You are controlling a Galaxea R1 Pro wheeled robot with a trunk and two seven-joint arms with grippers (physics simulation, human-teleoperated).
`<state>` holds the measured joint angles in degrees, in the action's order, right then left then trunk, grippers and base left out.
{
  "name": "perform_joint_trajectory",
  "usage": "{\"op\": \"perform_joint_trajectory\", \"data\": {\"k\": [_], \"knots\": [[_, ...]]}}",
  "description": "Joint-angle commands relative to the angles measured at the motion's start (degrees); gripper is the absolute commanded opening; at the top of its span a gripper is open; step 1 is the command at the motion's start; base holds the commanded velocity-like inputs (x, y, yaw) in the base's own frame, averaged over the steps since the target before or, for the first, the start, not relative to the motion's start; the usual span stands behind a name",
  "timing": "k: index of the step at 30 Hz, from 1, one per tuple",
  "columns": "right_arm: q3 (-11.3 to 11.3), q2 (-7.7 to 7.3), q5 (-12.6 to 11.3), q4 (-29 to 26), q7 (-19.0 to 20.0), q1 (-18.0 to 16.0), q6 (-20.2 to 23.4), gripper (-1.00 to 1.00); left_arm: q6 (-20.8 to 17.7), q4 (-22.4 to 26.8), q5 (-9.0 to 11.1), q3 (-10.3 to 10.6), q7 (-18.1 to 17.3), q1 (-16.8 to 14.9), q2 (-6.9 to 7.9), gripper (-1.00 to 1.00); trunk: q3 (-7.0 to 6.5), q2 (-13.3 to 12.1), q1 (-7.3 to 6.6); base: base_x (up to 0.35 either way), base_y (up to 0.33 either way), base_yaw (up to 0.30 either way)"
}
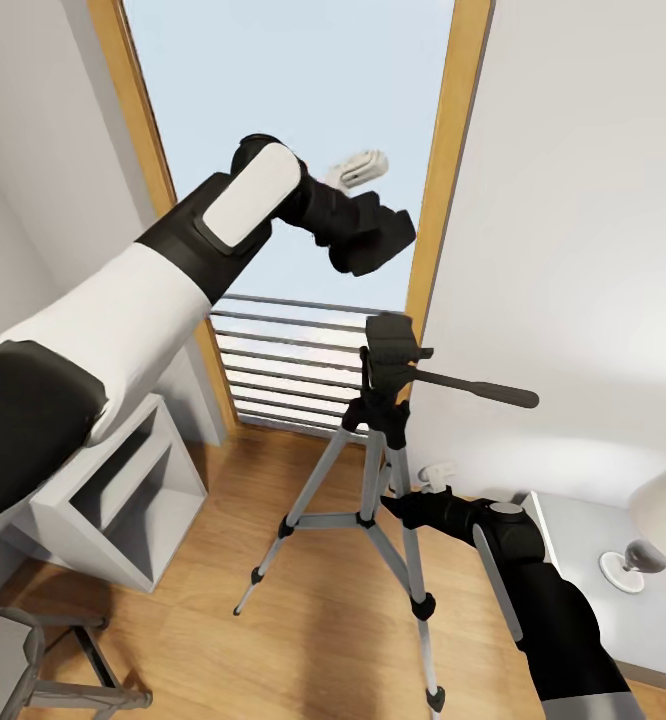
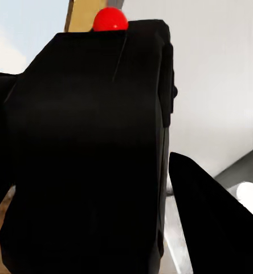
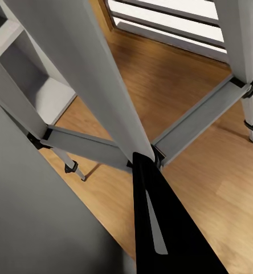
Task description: Attach the digital camera to the camera tripod in the bedroom.
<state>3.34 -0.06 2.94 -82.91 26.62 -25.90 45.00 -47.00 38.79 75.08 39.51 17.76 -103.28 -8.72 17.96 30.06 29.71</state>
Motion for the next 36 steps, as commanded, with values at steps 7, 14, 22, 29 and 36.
{"op": "perform_joint_trajectory", "data": {"k": [7,14,22,29,36], "knots": [[-0.1,-0.03,3.1,0.6,0.3,0.0,-0.3,-1.0,7.8,-0.4,-6.2,4.7,-21.8,0.1,1.76,-1.0,0.1,0.1,0.03,0.0,0.0,0.0],[-0.1,-0.03,3.0,0.6,0.3,0.0,-0.3,-1.0,21.6,-5.7,-15.7,10.2,-47.9,0.2,2.84,-1.0,0.1,0.1,0.03,0.0,0.0,0.0],[-0.1,-0.03,3.0,0.6,0.3,0.0,-0.3,-1.0,23.8,-12.0,-18.3,13.0,-59.9,0.2,2.98,-1.0,0.1,0.1,0.03,0.0,0.0,0.0],[-0.1,-0.03,3.0,0.6,0.3,0.0,-0.3,-1.0,23.3,-12.0,-25.7,17.1,-61.1,0.2,3.0,-1.0,0.1,0.1,0.03,0.0,0.0,0.0],[-0.1,-0.03,3.0,0.6,0.3,0.0,-0.3,-1.0,23.8,-10.5,-31.9,18.3,-61.7,0.2,3.56,-1.0,0.1,0.1,0.03,0.0,0.0,0.0]]}}
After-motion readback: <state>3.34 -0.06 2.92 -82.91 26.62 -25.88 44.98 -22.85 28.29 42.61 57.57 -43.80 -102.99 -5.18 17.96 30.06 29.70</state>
